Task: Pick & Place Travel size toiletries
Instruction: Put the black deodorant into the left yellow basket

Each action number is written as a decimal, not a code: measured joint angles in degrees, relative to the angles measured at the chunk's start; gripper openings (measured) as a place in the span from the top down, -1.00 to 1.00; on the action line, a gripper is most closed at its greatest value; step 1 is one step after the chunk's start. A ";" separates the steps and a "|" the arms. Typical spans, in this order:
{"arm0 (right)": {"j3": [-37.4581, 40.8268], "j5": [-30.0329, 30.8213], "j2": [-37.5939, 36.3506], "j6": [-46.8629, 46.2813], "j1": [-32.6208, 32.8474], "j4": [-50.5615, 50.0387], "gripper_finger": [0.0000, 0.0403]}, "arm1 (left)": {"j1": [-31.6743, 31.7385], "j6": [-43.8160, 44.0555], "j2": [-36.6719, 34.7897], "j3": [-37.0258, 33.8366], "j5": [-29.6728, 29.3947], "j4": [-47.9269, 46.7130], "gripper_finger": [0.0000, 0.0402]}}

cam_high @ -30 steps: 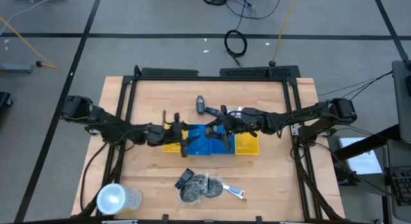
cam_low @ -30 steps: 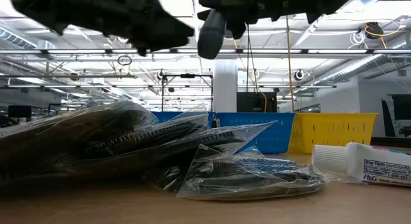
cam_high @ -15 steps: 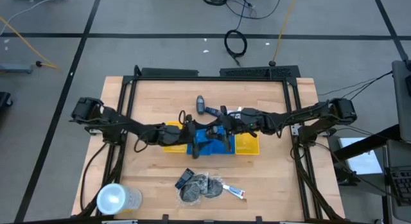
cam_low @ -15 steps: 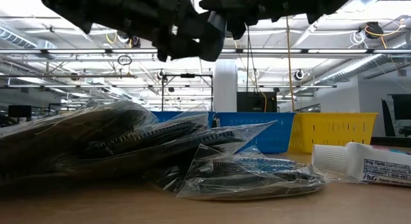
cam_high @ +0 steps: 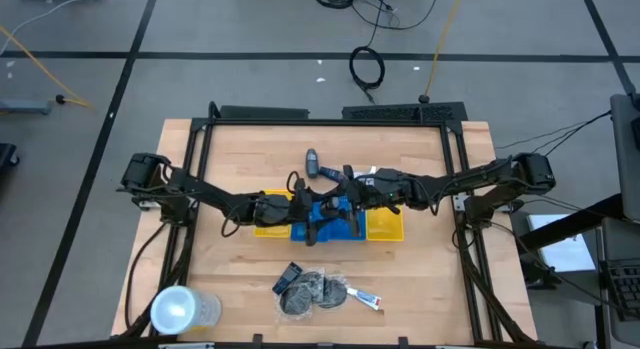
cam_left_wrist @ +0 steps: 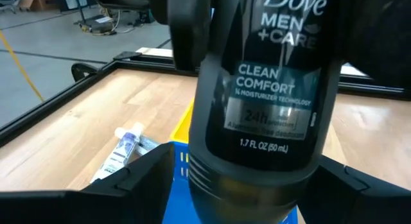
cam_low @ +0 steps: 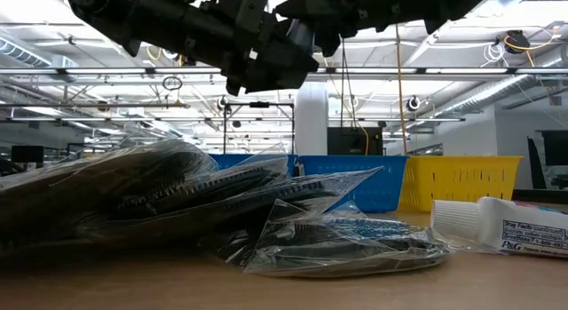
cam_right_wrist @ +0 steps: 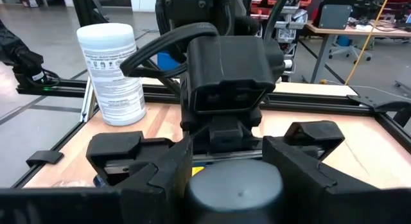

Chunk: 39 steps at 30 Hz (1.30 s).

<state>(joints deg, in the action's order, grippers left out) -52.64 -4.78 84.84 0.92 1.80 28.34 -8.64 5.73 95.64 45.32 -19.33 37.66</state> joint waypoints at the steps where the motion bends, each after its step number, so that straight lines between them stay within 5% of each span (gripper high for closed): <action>1: 0.00 0.00 0.00 0.04 0.00 0.02 0.17 | 0.00 0.01 0.00 0.00 0.00 -0.03 -0.33; 12: 0.00 0.04 0.00 0.12 0.02 -0.21 0.17 | 0.29 -0.12 -0.02 -0.04 3.97 -0.10 0.09; 24: 0.00 0.76 0.00 2.16 0.02 -0.74 0.07 | 0.42 0.21 -0.38 -0.10 4.60 -2.34 0.10; 31: 0.00 3.85 -0.02 4.23 -0.04 -1.76 0.12 | 0.48 1.22 -5.30 -0.16 0.06 -14.34 0.10; 39: 0.00 5.05 -0.04 4.75 0.05 -3.43 0.12 | -0.11 11.31 -11.94 -0.16 -5.72 -38.56 0.10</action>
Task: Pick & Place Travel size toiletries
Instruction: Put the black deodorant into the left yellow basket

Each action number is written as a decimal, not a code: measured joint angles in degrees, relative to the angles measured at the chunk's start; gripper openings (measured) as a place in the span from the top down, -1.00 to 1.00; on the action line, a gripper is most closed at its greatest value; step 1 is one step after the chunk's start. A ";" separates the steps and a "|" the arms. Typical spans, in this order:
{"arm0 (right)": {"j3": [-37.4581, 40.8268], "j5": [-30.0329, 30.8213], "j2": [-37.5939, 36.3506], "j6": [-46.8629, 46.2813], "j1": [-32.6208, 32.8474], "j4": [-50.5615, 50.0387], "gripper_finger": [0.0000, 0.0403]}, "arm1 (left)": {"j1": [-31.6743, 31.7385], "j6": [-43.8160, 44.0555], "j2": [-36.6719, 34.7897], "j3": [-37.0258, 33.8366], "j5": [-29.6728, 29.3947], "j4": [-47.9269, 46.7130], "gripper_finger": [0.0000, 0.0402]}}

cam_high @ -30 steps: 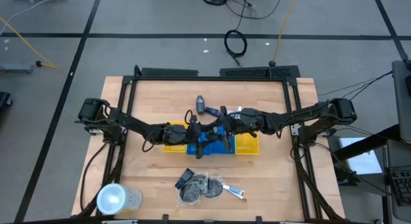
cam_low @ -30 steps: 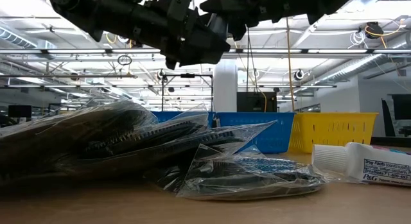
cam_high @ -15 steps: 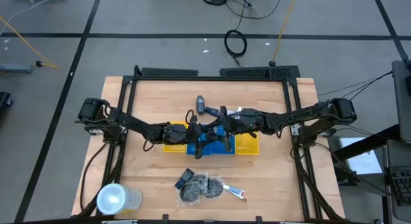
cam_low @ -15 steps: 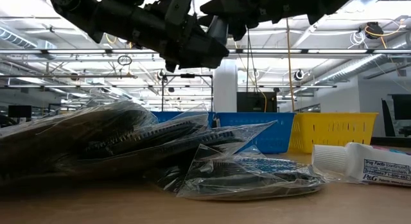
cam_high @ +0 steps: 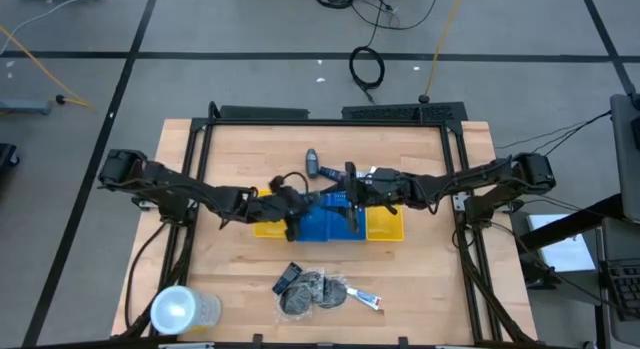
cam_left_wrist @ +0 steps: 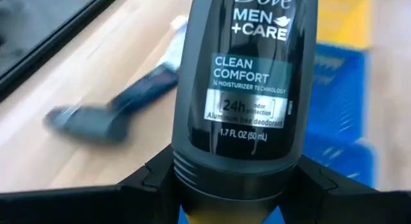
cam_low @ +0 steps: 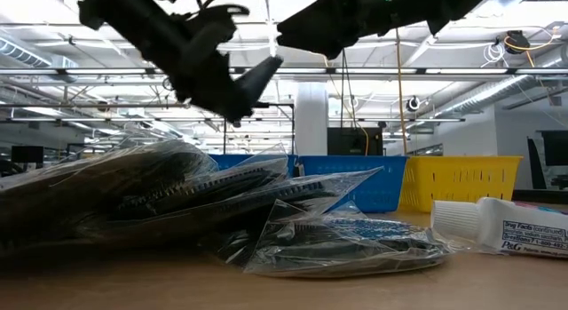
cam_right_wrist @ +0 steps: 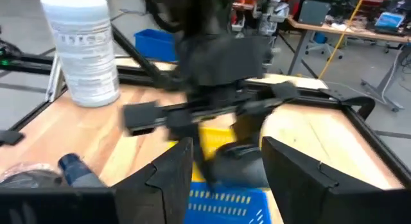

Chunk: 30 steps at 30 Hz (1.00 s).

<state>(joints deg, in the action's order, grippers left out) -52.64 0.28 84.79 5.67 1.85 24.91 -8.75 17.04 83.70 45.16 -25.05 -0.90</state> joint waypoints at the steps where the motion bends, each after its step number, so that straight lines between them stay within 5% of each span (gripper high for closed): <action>1: 0.00 0.53 0.00 0.00 0.04 -0.48 0.12 | -0.01 1.72 -0.89 0.03 -0.77 -3.50 0.10; 10: 0.02 1.18 0.00 -0.28 0.02 -2.08 0.12 | -0.92 20.72 -5.04 0.14 -3.63 -23.34 0.10; 18: 0.02 1.18 -0.02 -0.27 0.00 -3.83 0.13 | -0.75 36.74 -4.30 0.03 3.56 -32.63 0.10; 30: 0.02 1.18 -0.02 -0.27 -0.02 -4.14 0.13 | -0.75 39.94 -4.19 0.03 6.46 -31.85 0.03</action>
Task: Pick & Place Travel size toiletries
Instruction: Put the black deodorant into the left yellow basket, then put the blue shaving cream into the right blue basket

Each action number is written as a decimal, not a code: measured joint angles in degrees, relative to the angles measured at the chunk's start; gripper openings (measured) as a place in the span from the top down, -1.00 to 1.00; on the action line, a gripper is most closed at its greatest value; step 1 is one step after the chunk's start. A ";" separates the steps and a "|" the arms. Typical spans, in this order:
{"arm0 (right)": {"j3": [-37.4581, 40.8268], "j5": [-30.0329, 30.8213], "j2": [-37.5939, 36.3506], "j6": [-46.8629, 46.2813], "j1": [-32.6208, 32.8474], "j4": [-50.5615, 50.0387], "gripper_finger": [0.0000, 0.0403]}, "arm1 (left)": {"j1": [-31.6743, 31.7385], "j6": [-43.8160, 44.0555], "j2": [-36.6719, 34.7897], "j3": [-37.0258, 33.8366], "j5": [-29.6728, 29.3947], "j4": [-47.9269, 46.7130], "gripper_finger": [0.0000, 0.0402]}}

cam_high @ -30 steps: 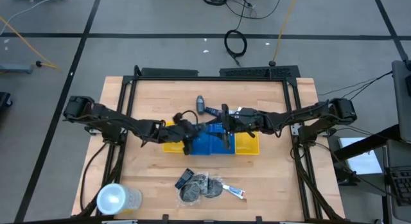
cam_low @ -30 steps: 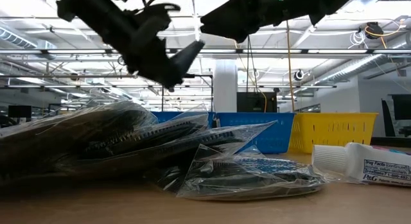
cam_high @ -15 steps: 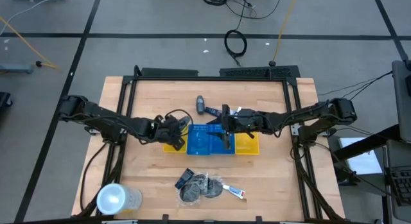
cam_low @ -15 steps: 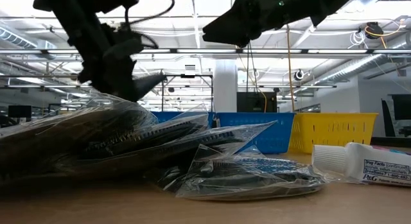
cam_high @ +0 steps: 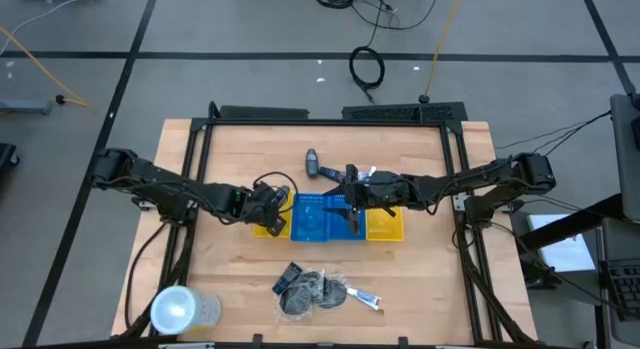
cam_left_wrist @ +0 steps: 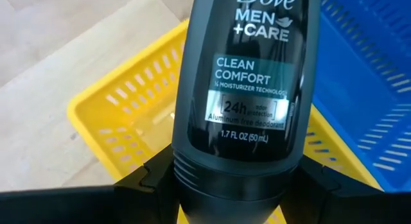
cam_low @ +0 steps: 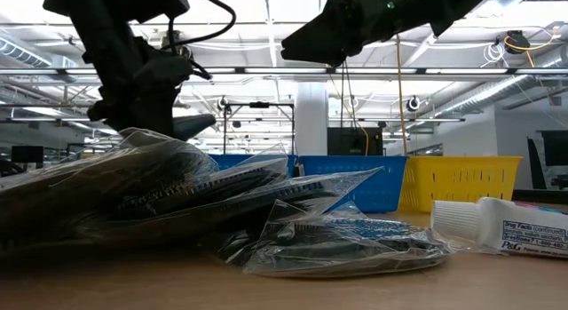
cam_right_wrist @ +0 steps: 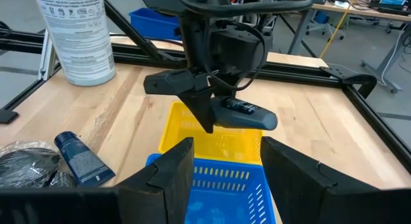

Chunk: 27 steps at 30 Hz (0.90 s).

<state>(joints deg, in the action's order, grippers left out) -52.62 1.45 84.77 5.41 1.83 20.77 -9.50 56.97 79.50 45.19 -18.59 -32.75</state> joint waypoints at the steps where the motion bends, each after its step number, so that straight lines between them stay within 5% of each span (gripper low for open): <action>1: 0.00 0.01 0.00 -0.02 0.00 0.00 0.13 | -0.06 0.27 0.00 0.00 0.26 -0.01 0.04; 27: 0.00 0.00 0.00 -0.18 0.07 -0.11 0.13 | -0.75 -1.61 0.00 0.00 1.98 1.52 -0.22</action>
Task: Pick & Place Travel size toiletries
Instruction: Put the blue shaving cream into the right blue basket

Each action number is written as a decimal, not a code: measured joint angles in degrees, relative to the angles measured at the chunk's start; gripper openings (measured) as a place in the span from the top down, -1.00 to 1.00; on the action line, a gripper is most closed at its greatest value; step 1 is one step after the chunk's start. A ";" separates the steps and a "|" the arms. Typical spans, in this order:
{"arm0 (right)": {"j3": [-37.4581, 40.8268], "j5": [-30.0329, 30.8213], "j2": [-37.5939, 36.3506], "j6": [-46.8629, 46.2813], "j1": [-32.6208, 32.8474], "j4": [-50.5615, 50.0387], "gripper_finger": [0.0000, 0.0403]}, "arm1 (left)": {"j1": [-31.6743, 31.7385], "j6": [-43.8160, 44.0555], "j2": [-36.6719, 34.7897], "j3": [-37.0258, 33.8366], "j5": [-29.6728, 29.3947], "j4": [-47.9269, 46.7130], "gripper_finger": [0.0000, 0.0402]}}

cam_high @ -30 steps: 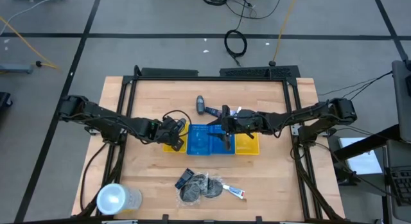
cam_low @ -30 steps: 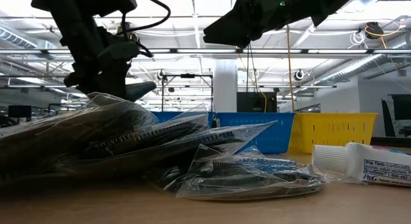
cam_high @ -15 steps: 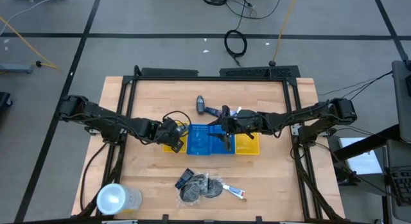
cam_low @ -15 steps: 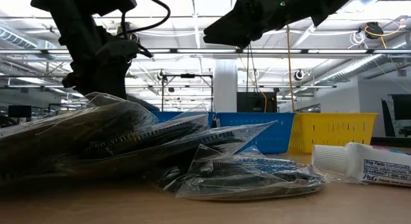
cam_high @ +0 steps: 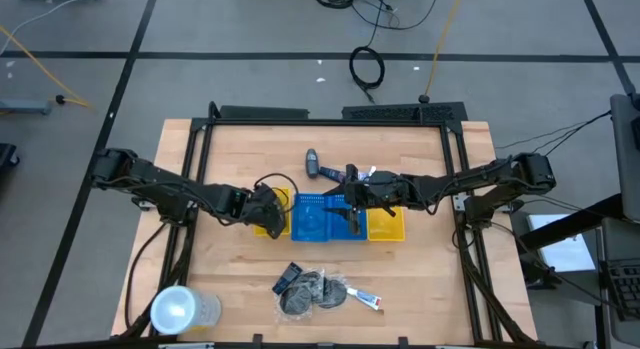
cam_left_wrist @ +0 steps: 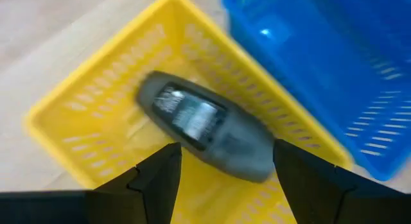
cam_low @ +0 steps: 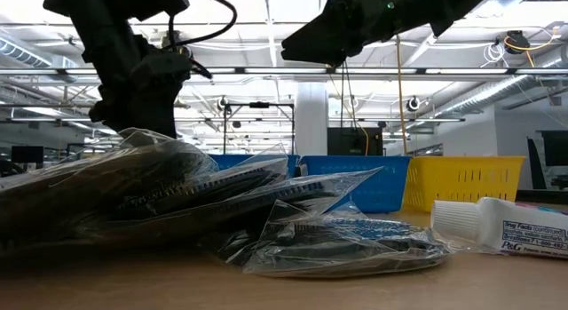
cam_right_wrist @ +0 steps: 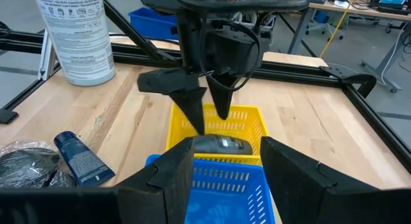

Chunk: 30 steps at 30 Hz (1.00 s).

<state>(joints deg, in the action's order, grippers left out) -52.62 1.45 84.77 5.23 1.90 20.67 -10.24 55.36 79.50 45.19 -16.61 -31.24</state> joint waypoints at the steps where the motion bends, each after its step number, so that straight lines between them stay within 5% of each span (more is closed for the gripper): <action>1: 0.00 0.00 0.00 -0.01 0.06 -0.02 0.13 | -0.34 -0.66 0.00 0.00 0.82 1.46 -0.22; 10: 0.00 -0.03 -0.02 -0.02 0.84 -2.08 0.13 | -7.73 -4.22 0.00 0.02 11.45 15.31 -0.22; 24: 0.00 -0.02 -0.02 -2.20 2.02 -2.31 0.16 | -20.74 11.43 1.19 0.04 7.11 14.90 -0.22; 30: 0.00 -0.04 -0.02 -2.20 2.42 -2.38 0.16 | -22.98 19.33 5.91 0.07 10.03 16.64 -0.22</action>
<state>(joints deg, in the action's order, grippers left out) -52.62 1.41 84.75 3.03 4.32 18.28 -33.23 74.69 85.41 45.25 -6.58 -14.60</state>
